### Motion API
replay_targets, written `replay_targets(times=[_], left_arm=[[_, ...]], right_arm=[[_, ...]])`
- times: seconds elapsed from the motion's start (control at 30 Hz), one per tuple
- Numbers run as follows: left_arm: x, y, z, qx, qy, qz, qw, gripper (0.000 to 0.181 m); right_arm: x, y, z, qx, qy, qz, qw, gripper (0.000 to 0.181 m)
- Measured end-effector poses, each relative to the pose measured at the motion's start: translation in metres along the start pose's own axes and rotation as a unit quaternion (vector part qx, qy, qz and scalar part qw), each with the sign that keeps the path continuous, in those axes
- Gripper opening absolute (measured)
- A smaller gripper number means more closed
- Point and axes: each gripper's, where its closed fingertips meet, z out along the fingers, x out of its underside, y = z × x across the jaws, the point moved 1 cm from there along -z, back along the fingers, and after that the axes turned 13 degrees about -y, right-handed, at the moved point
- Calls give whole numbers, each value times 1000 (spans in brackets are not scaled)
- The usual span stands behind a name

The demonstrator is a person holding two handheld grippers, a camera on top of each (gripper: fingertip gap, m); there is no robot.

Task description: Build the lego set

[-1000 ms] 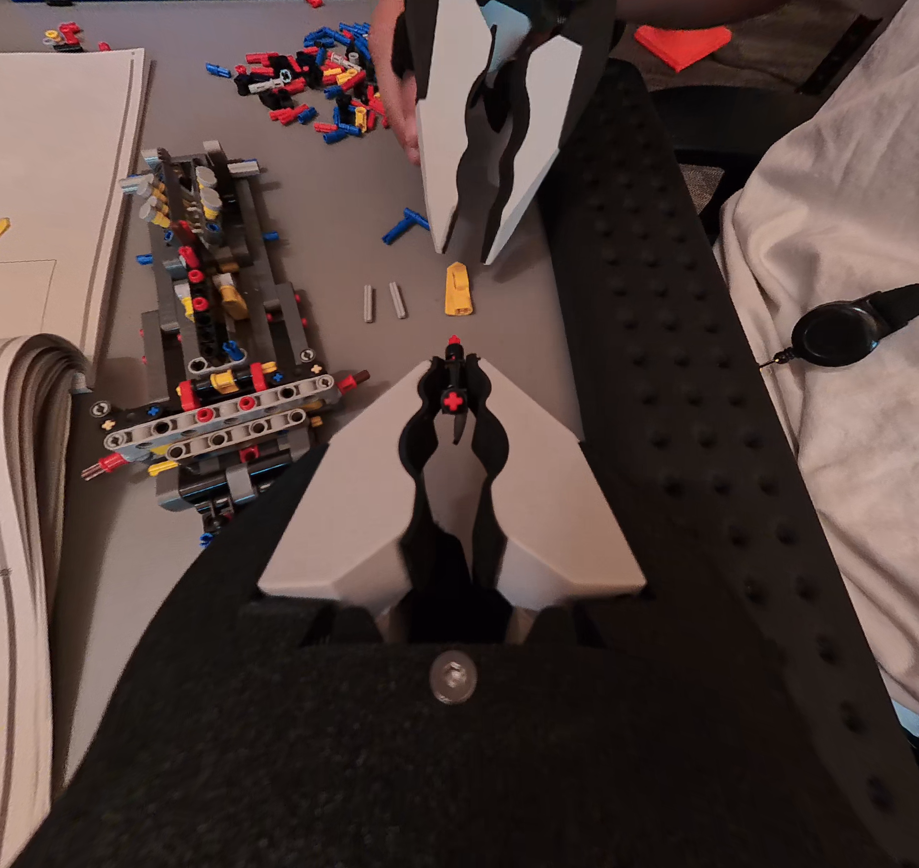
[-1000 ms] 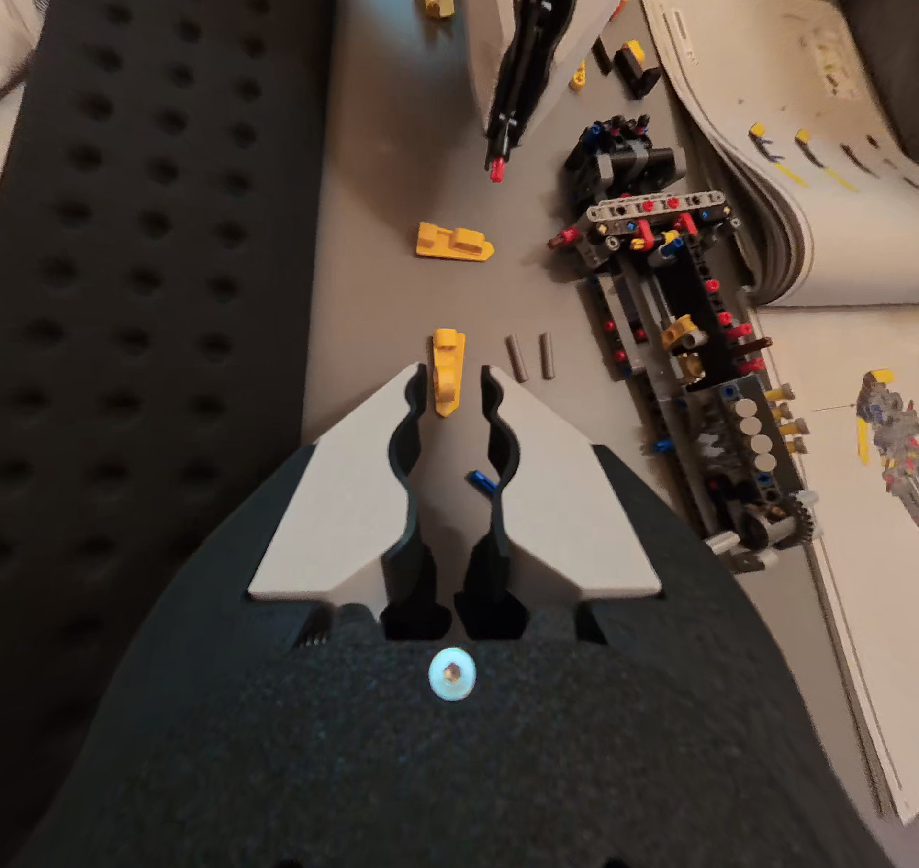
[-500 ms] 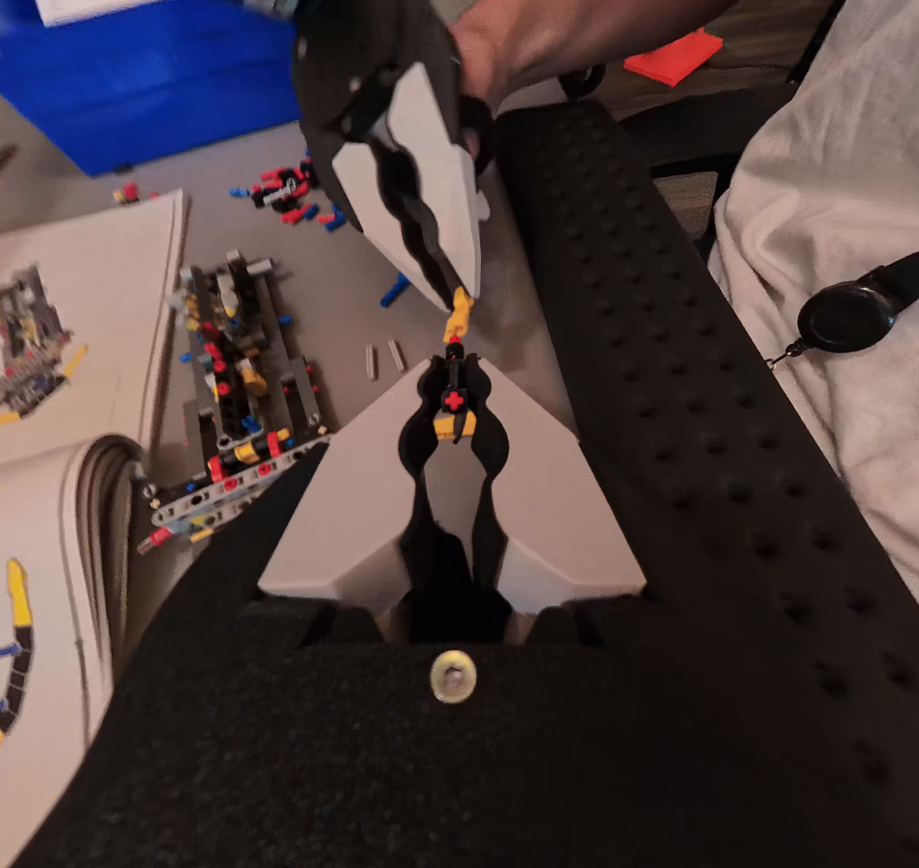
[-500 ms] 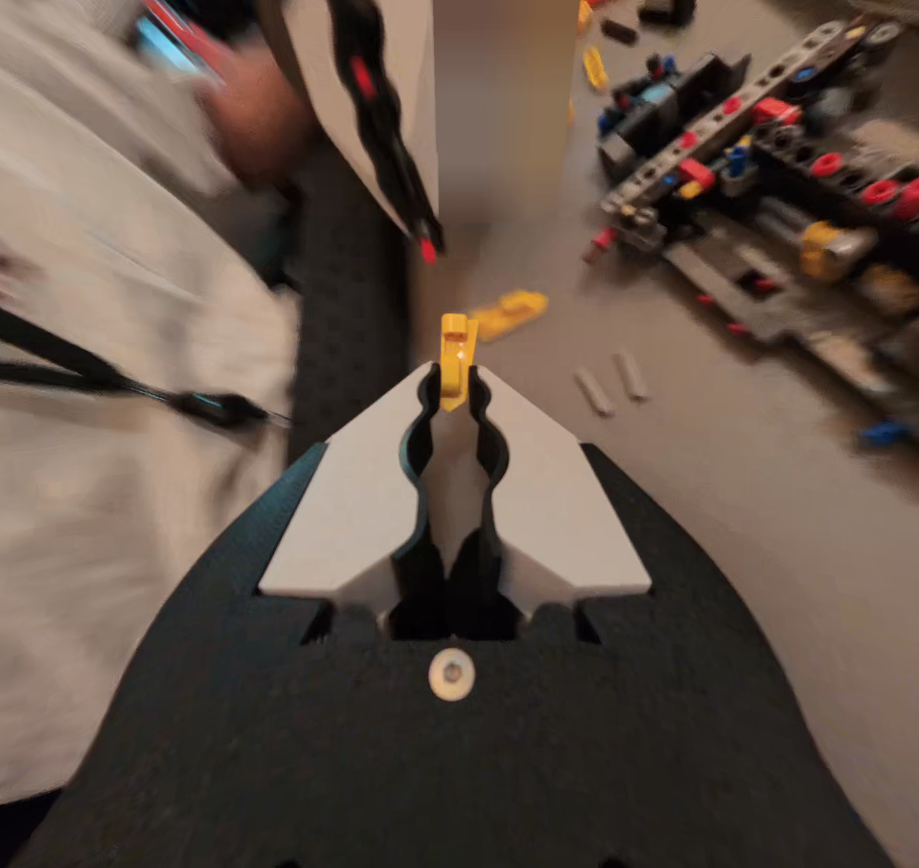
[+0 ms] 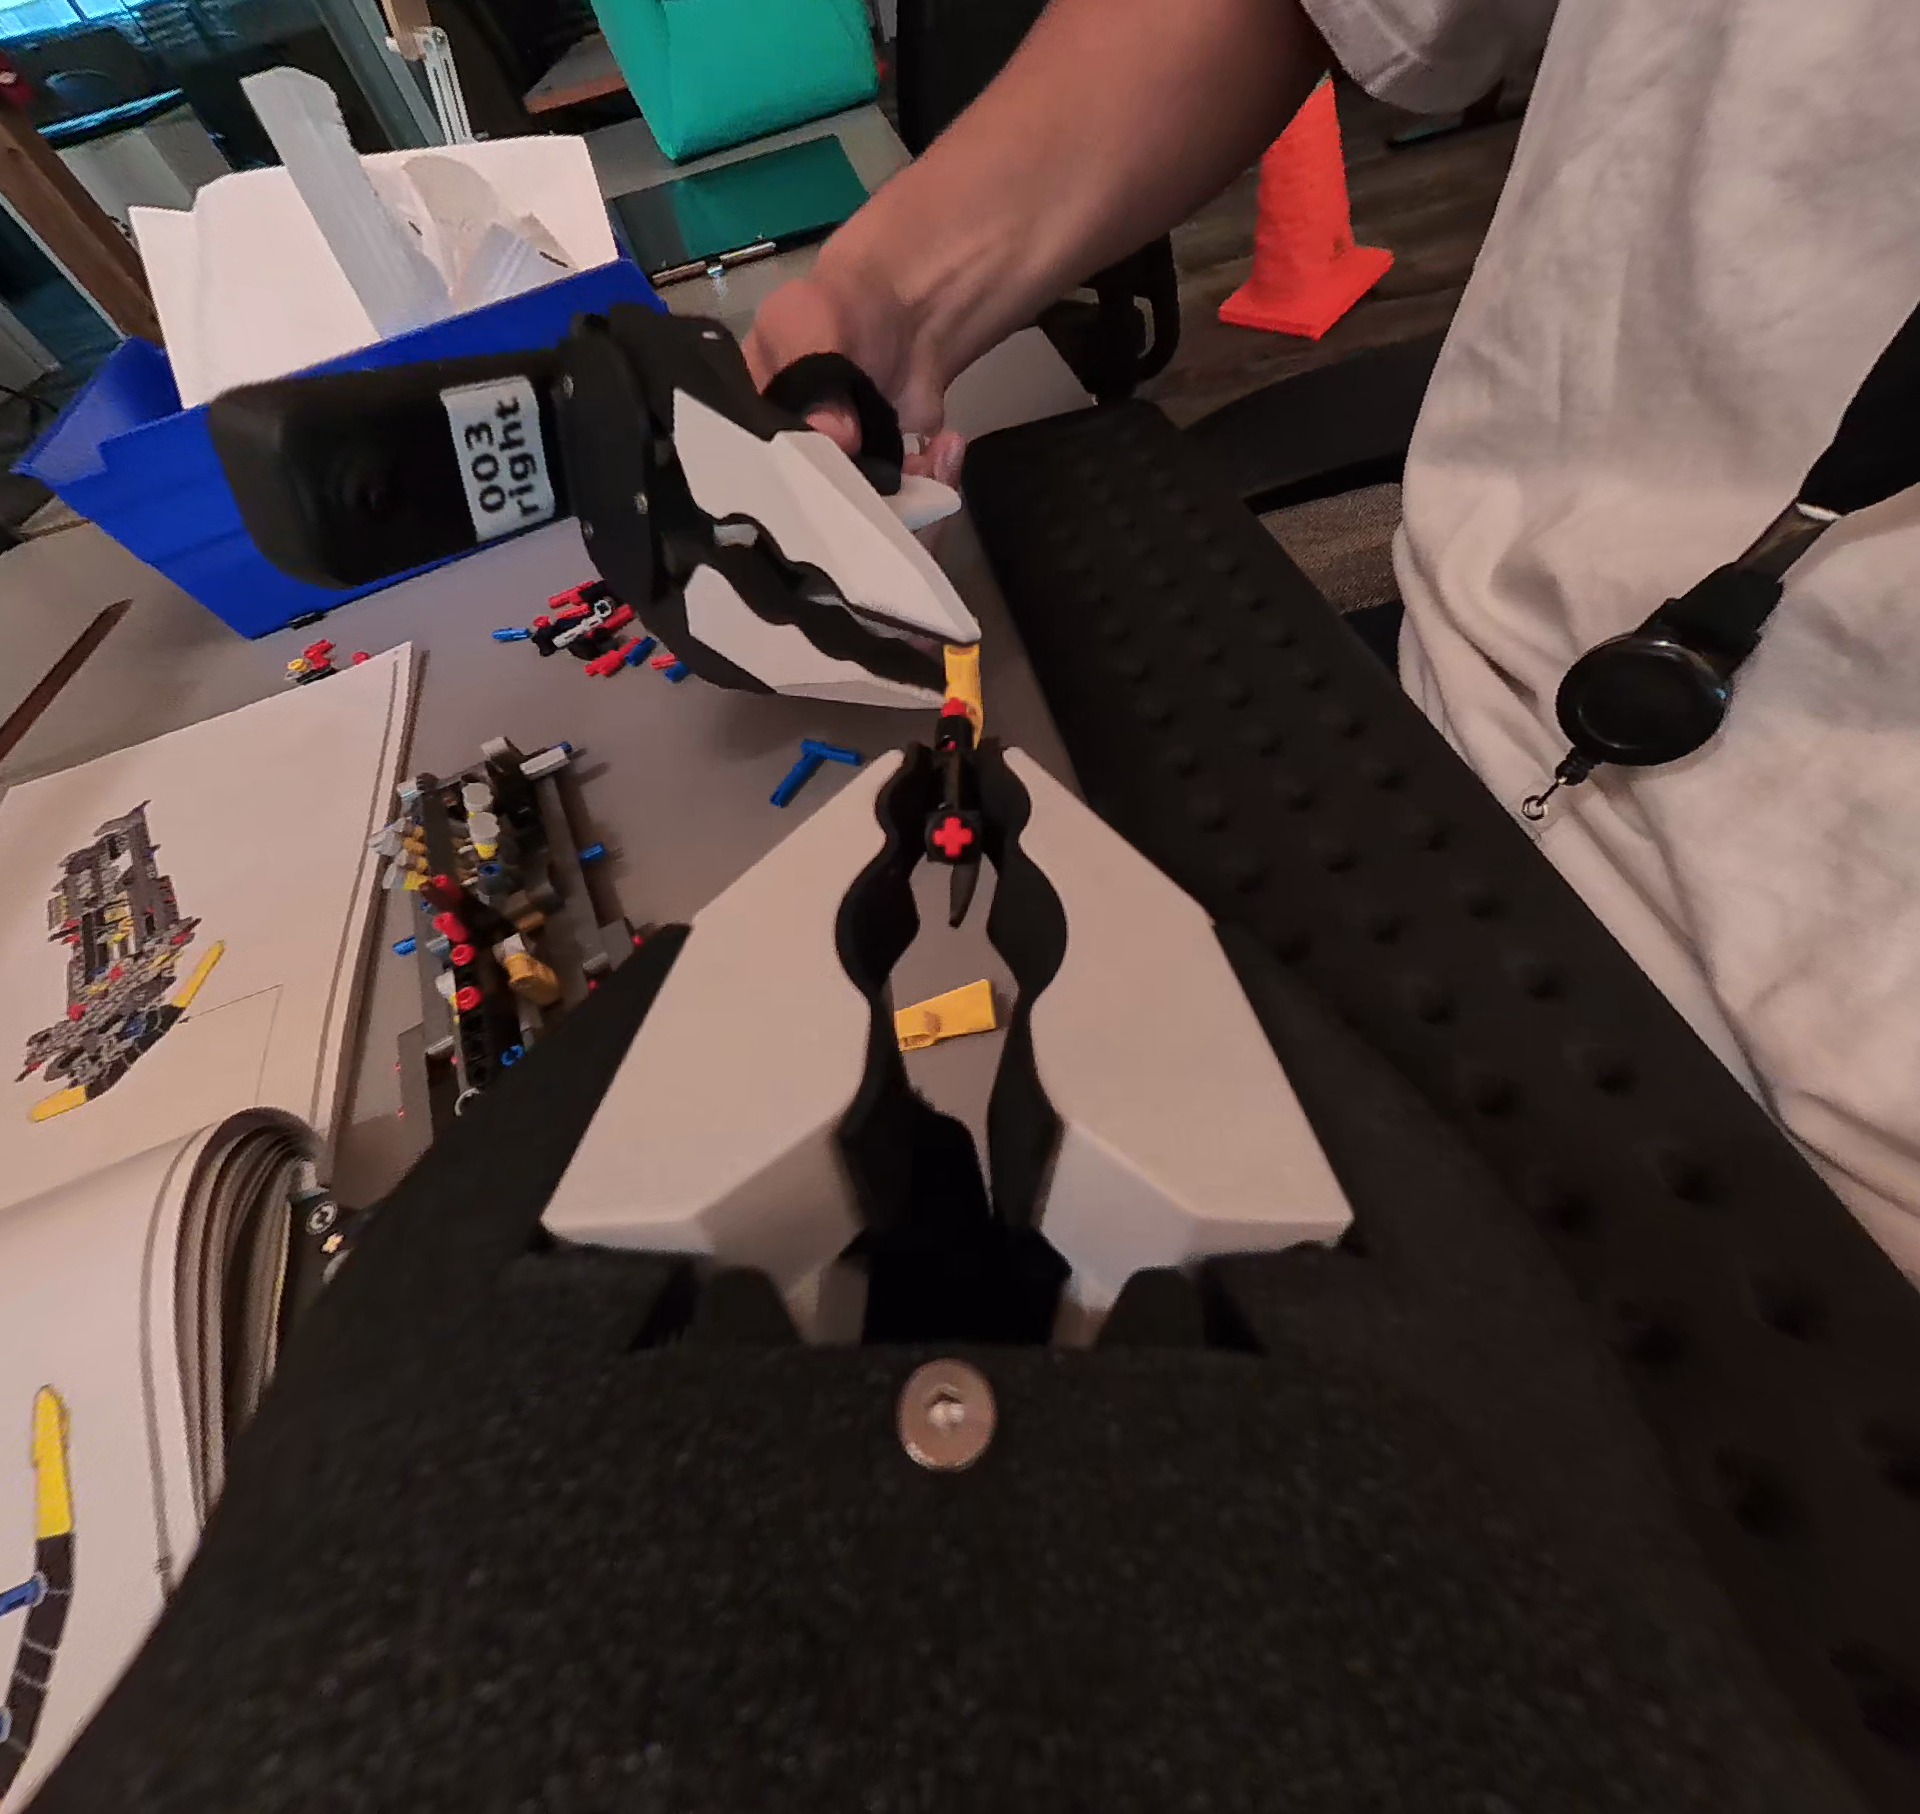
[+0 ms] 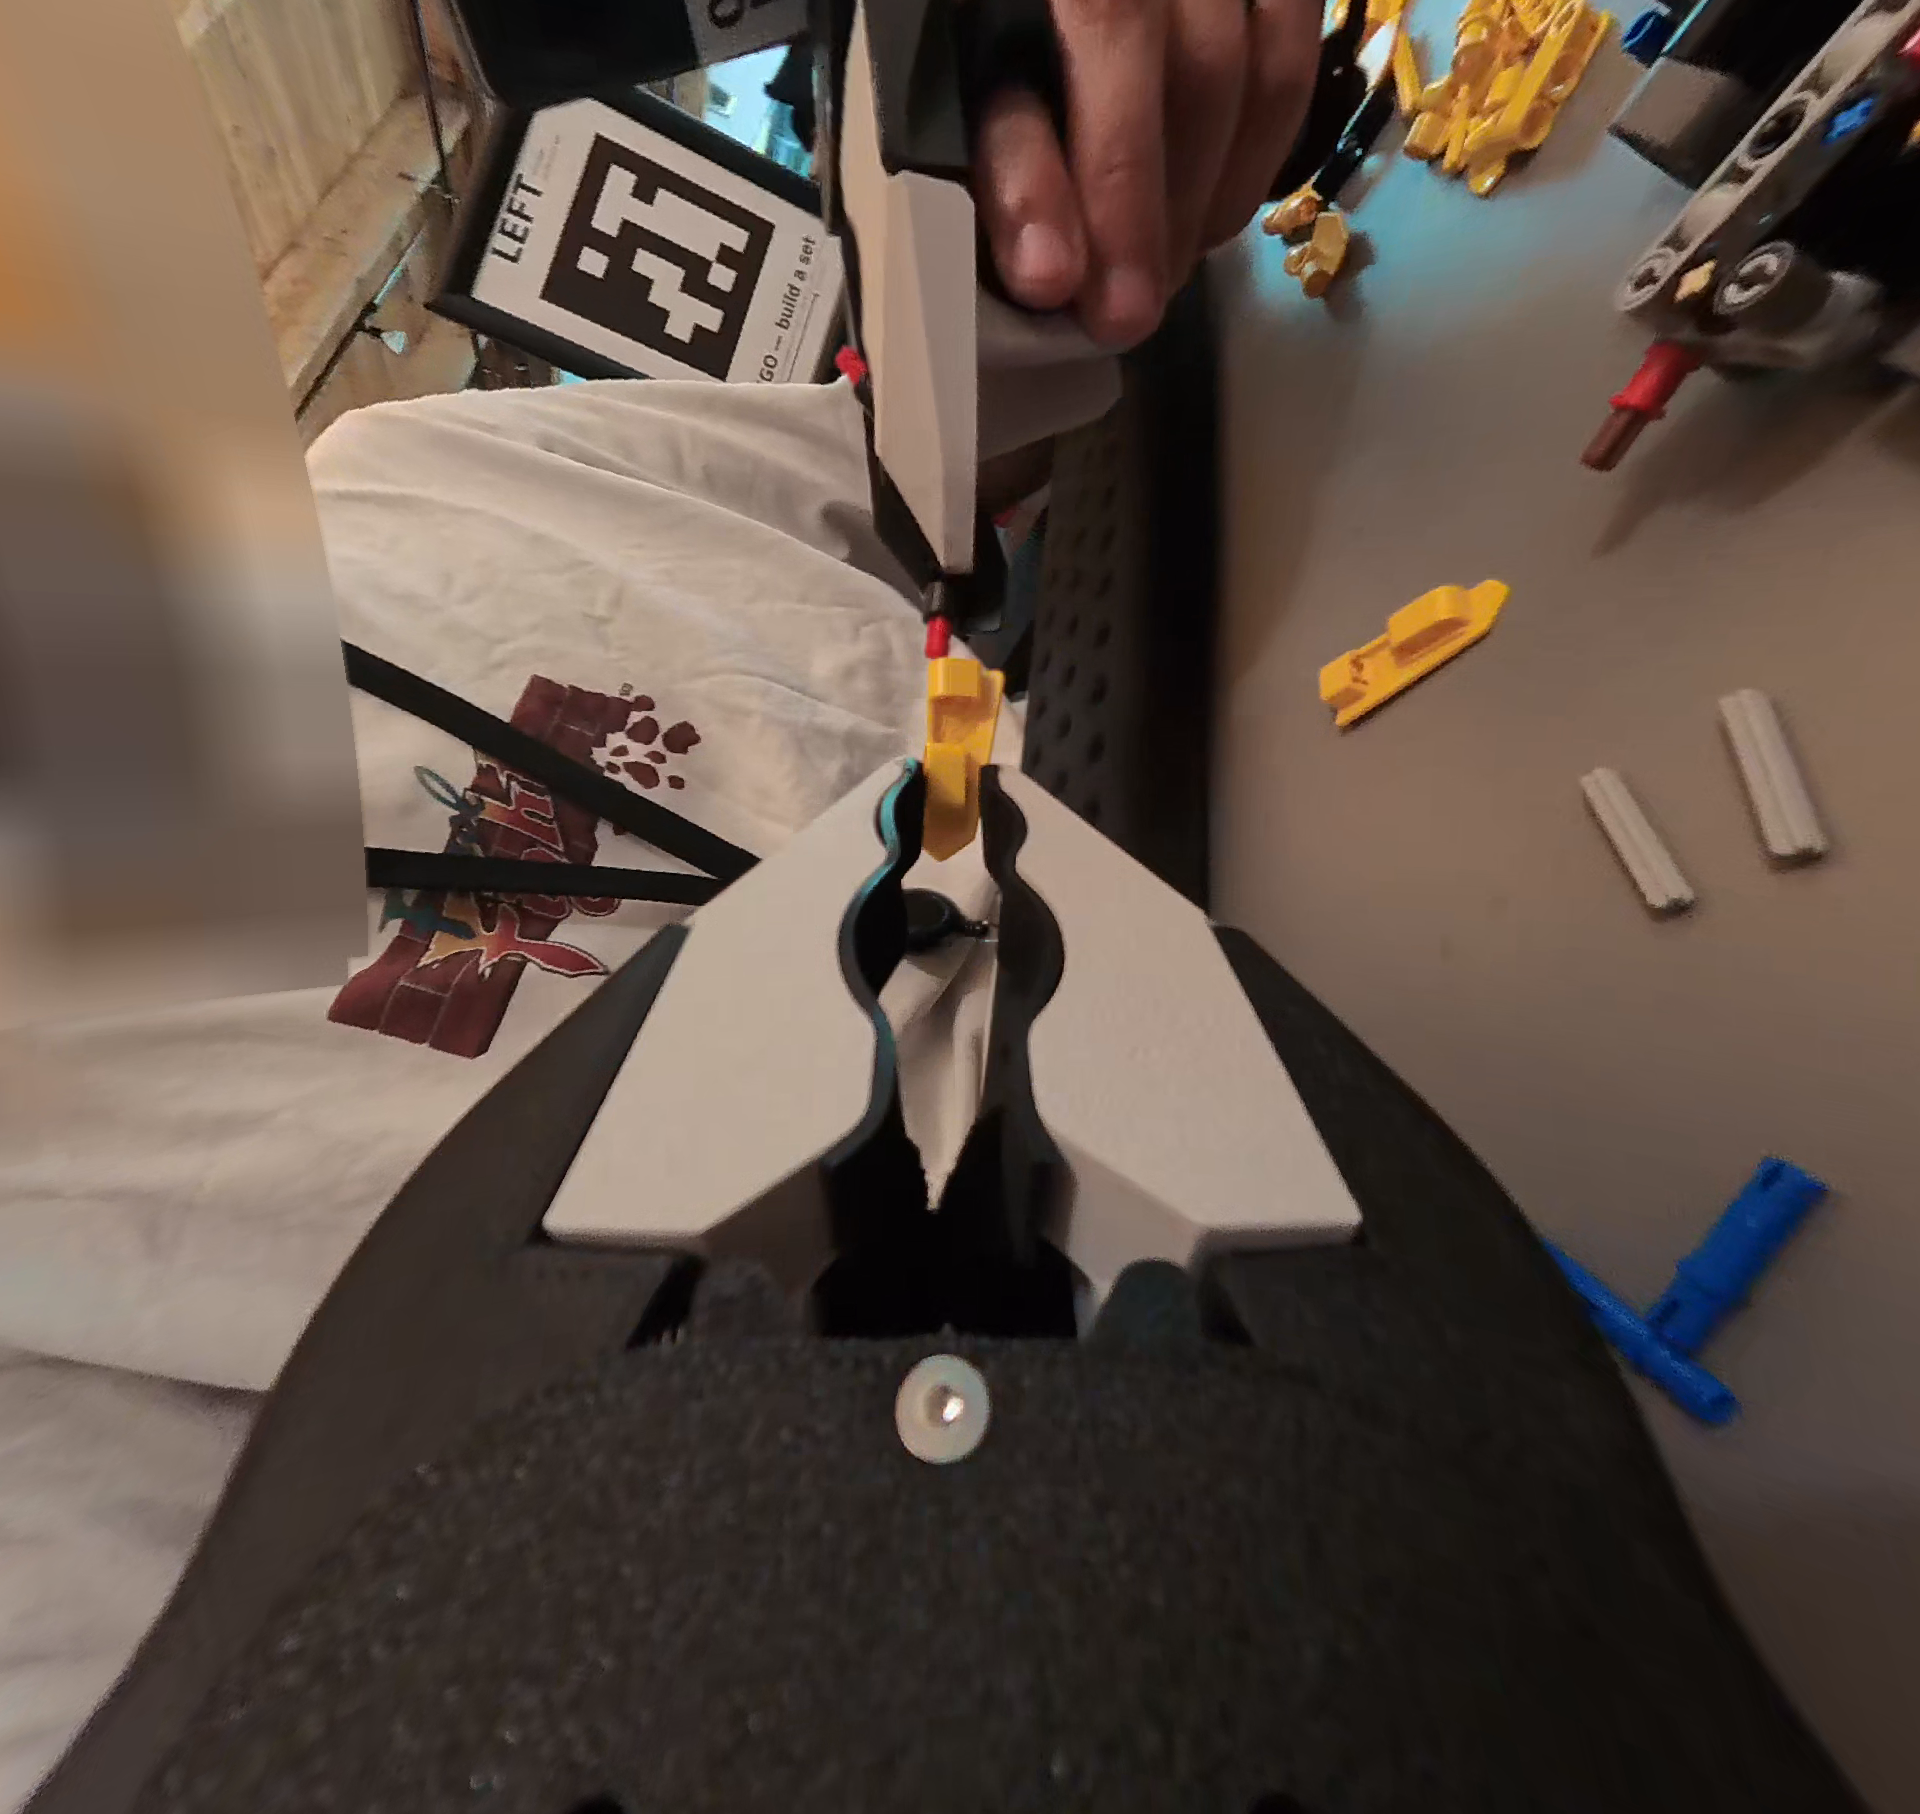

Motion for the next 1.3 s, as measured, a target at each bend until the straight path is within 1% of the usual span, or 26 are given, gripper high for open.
replay_targets(times=[0.13,0.2,0.47,0.73,0.87,1.0,1.1,1.17,1.3], left_arm=[[1,-1,-1,2,4,2,1000,7],[1,-2,-1,5,8,3,1000,7],[5,-2,-1,6,21,-3,1000,6],[6,1,-3,-2,30,-3,1000,6],[8,0,-2,2,34,-9,999,6],[4,7,-3,-15,23,-9,1000,7],[-6,12,-5,-27,-9,-23,999,7],[-11,14,-6,-26,-25,-36,999,7],[-10,7,-6,-5,-23,-51,998,7]], right_arm=[[-2,-1,0,-15,-7,10,1000,9],[-1,-4,0,-11,-6,8,1000,6],[-2,-3,1,-14,-11,-5,1000,6],[-5,-6,1,-21,-45,23,998,5],[-4,-8,1,-20,-48,23,998,5],[-10,-6,-1,-40,-75,35,996,5],[-17,2,-1,-76,-104,46,991,5],[-20,7,0,-93,-109,48,989,5],[-19,7,2,-100,-109,54,988,5]])
